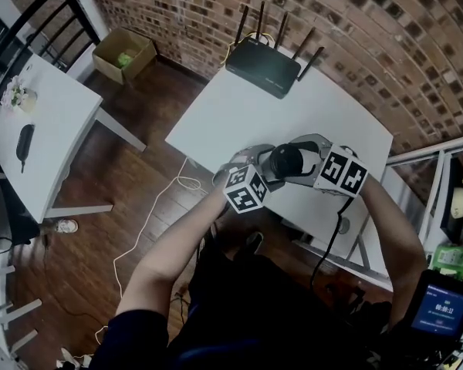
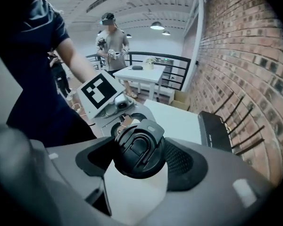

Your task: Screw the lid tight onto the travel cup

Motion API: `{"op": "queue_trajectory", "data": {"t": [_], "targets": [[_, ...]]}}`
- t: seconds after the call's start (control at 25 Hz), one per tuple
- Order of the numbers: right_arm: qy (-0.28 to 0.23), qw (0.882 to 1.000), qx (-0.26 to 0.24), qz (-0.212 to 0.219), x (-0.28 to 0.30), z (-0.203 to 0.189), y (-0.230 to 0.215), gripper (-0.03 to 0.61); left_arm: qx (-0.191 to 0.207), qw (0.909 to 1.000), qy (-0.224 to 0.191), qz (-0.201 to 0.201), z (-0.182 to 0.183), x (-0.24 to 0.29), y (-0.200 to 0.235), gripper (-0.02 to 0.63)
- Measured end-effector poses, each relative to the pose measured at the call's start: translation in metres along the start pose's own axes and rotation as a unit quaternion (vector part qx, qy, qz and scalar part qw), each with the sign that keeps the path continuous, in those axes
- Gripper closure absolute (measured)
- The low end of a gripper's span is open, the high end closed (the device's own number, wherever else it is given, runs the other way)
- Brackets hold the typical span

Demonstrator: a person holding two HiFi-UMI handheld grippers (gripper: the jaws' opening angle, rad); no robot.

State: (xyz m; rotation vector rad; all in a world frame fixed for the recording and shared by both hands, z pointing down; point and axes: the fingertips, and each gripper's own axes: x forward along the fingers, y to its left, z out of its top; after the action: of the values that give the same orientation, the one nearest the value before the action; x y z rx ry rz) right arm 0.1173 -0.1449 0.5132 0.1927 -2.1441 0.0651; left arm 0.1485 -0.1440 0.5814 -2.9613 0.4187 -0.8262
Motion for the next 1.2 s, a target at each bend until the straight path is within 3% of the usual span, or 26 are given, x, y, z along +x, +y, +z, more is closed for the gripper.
{"op": "queue_trajectory", "data": {"t": [0.12, 0.28, 0.4, 0.48, 0.56, 0.68, 0.76, 0.88, 1.0, 1.08, 1.2], "targets": [[-0.007, 0.999, 0.037, 0.021, 0.000, -0.003, -0.006, 0.241, -0.002, 1.0000, 0.003, -0.001, 0.005, 0.007, 0.000, 0.209], [-0.033, 0.987, 0.151, -0.034, -0.002, -0.004, -0.006, 0.241, -0.033, 0.9972, -0.005, 0.067, 0.004, 0.009, 0.000, 0.210], [-0.074, 0.979, 0.174, -0.072, -0.001, -0.003, -0.005, 0.238, -0.067, 0.9949, -0.005, 0.076, -0.002, 0.002, -0.003, 0.205], [-0.094, 0.976, 0.173, -0.090, -0.004, -0.005, -0.009, 0.199, -0.086, 0.9937, -0.006, 0.071, -0.009, -0.012, -0.004, 0.179], [-0.132, 0.966, 0.189, -0.120, -0.020, -0.005, -0.019, 0.187, -0.105, 0.9910, -0.009, 0.083, -0.020, -0.037, 0.002, 0.179], [-0.221, 0.928, 0.236, -0.187, -0.070, 0.008, -0.034, 0.187, -0.150, 0.9805, -0.037, 0.122, -0.022, -0.087, 0.018, 0.181], [-0.281, 0.895, 0.259, -0.230, -0.107, 0.024, -0.035, 0.198, -0.187, 0.9680, -0.089, 0.142, -0.001, -0.127, 0.026, 0.191], [-0.367, 0.842, 0.293, -0.264, -0.153, 0.054, -0.019, 0.281, -0.238, 0.9411, -0.197, 0.138, 0.062, -0.188, 0.024, 0.260], [-0.431, 0.796, 0.331, -0.265, -0.174, 0.073, 0.004, 0.401, -0.252, 0.9203, -0.265, 0.139, 0.117, -0.234, 0.016, 0.389], [-0.454, 0.777, 0.351, -0.260, -0.179, 0.077, 0.019, 0.479, -0.246, 0.9153, -0.287, 0.140, 0.142, -0.247, 0.007, 0.447], [-0.471, 0.763, 0.358, -0.260, -0.183, 0.077, 0.038, 0.535, -0.233, 0.9137, -0.301, 0.143, 0.167, -0.252, -0.006, 0.507]]}}
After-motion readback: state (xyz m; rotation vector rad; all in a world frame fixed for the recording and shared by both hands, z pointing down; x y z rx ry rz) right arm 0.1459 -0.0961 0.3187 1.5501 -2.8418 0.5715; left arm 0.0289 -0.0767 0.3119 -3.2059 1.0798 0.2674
